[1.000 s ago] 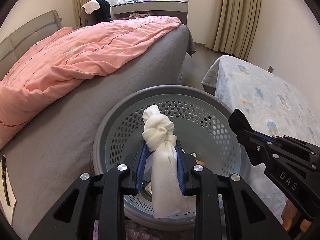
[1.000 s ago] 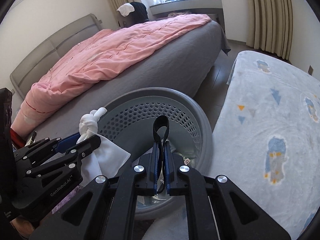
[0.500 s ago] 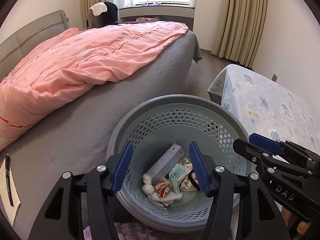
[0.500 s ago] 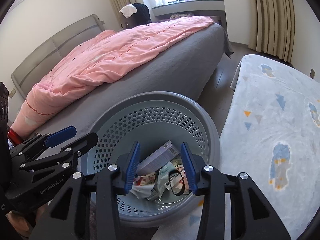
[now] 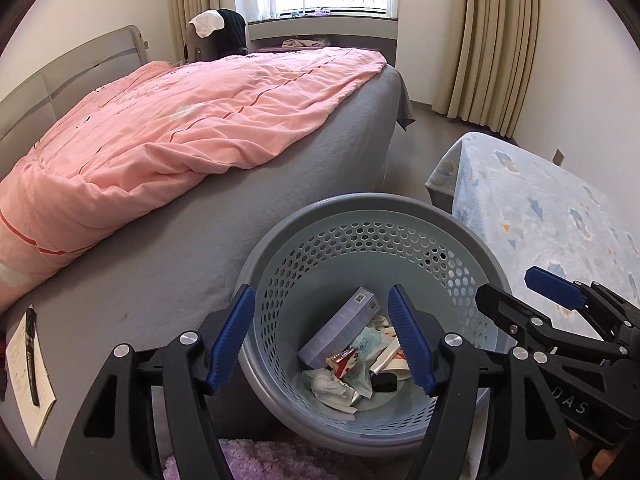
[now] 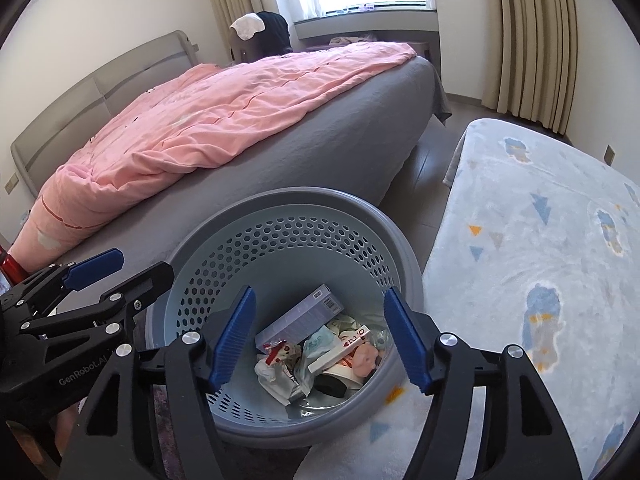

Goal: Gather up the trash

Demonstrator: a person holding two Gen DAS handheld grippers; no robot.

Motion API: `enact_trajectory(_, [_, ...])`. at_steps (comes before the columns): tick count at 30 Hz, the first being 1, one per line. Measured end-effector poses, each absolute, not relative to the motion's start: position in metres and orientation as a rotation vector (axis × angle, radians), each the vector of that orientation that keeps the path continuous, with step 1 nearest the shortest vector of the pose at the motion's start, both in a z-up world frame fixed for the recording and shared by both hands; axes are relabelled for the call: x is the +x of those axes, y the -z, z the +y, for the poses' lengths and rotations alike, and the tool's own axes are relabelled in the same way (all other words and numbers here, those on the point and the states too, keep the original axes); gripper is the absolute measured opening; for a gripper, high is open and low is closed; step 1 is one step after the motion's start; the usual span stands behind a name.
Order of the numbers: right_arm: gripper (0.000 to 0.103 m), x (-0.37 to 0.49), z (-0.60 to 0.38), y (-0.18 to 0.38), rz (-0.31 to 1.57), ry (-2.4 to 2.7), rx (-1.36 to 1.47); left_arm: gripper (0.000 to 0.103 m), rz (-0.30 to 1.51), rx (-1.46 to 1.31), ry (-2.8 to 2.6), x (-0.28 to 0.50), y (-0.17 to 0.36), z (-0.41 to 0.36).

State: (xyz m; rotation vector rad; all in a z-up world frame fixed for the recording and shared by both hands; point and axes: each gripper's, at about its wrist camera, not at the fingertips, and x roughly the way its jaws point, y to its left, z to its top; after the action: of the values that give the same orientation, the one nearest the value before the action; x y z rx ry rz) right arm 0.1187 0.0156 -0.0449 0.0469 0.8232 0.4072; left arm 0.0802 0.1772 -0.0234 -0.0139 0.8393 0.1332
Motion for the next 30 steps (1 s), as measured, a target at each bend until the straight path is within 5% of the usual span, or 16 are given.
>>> enact_trajectory(10, [0.079,0.115,0.010,0.041,0.806,-0.370,0.051,0.073,0.837,-0.007,-0.153,0.076,0.020,0.176])
enact_trajectory(30, [0.081,0.110,0.002,0.035,0.791,-0.354,0.067,0.078,0.837,-0.006,-0.177,0.072,0.017,0.180])
